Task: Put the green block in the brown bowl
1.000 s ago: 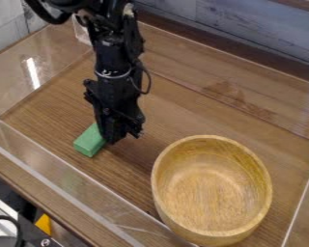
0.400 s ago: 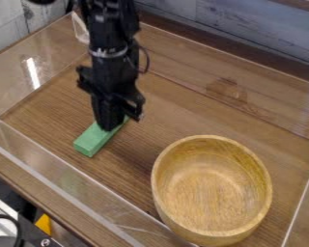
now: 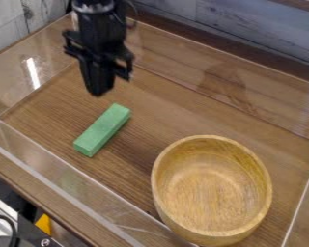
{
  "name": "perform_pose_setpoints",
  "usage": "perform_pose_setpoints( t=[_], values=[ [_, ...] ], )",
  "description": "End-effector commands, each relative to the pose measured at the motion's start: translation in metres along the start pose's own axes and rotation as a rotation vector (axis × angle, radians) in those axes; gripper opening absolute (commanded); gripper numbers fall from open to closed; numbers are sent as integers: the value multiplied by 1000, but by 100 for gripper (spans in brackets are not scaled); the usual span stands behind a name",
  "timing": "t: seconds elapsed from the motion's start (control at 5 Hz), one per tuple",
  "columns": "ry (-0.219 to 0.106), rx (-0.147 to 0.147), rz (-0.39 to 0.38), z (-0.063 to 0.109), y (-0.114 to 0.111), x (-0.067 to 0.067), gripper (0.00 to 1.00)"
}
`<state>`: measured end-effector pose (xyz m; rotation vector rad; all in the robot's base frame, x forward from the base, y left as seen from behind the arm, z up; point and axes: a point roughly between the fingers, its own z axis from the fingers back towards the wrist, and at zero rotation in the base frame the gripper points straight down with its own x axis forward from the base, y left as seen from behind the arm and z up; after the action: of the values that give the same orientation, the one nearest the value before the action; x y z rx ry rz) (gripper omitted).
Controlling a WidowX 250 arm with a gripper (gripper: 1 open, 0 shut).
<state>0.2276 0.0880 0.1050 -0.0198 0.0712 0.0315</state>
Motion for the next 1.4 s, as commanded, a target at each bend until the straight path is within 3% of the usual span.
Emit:
perform_pose_setpoints(
  t=[0.0,0.6,1.0,1.2],
  values=[
    [-45,23,84,1,15,-1,100],
    [-27,43,83,-40,1,12,100],
    [-19,50,57,-49,-6,7,100],
    [-19,53,-16,-48,8,4,100]
  ],
)
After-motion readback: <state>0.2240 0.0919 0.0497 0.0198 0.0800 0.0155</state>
